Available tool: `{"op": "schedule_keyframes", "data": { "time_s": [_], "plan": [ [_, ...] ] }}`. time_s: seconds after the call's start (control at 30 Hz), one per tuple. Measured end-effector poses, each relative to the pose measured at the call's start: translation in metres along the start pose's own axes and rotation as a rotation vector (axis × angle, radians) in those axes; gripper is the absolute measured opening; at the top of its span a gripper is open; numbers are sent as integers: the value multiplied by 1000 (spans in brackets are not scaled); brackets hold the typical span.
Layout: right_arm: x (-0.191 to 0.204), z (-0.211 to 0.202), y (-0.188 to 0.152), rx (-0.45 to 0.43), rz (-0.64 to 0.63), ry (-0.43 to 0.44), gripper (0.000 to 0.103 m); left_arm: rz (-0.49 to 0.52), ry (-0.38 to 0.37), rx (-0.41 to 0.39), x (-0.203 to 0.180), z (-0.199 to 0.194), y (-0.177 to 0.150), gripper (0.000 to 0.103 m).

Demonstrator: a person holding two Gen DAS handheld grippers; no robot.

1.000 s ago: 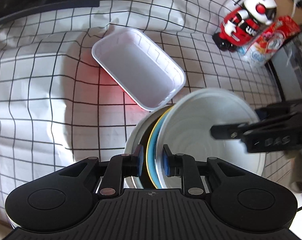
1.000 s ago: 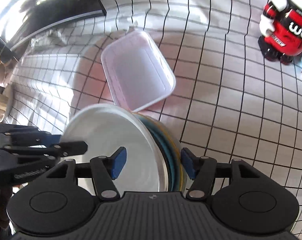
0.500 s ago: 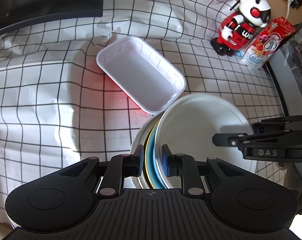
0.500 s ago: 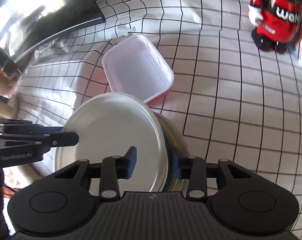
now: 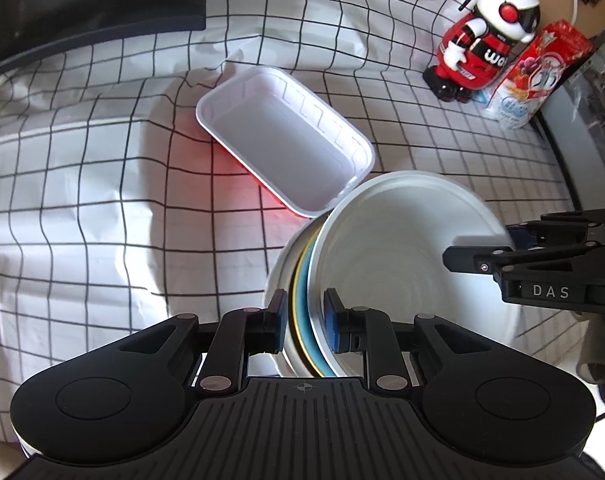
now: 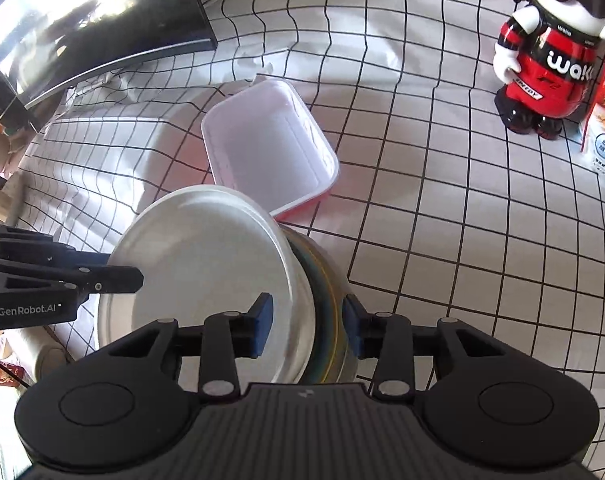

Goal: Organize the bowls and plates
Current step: 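Release the stack and move the right tool toward the red-and-white tray, then grasp the red-and-white tray rim with the right tool and lift it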

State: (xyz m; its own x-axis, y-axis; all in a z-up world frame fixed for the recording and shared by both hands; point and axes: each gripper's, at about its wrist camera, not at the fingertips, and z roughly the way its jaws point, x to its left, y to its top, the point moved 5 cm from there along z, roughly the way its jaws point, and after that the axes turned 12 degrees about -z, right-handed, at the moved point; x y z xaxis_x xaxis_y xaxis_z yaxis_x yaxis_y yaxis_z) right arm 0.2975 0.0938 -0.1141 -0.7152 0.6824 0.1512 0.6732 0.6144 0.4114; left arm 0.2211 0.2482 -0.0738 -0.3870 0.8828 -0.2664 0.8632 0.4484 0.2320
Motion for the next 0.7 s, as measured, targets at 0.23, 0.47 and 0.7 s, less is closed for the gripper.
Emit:
{"op": "schedule_keyframes", "data": {
  "time_s": [0.23, 0.47, 0.7],
  "plan": [
    [5, -44, 35, -175, -10, 91, 68, -48, -117, -73, 2, -45, 27, 22],
    [-2, -39, 67, -179, -38, 9, 69, -233, -94, -118, 29, -36, 64, 22],
    [-31, -2, 93, -126, -44, -25, 69, -283, -42, -62, 38, 2, 81, 22]
  ]
}}
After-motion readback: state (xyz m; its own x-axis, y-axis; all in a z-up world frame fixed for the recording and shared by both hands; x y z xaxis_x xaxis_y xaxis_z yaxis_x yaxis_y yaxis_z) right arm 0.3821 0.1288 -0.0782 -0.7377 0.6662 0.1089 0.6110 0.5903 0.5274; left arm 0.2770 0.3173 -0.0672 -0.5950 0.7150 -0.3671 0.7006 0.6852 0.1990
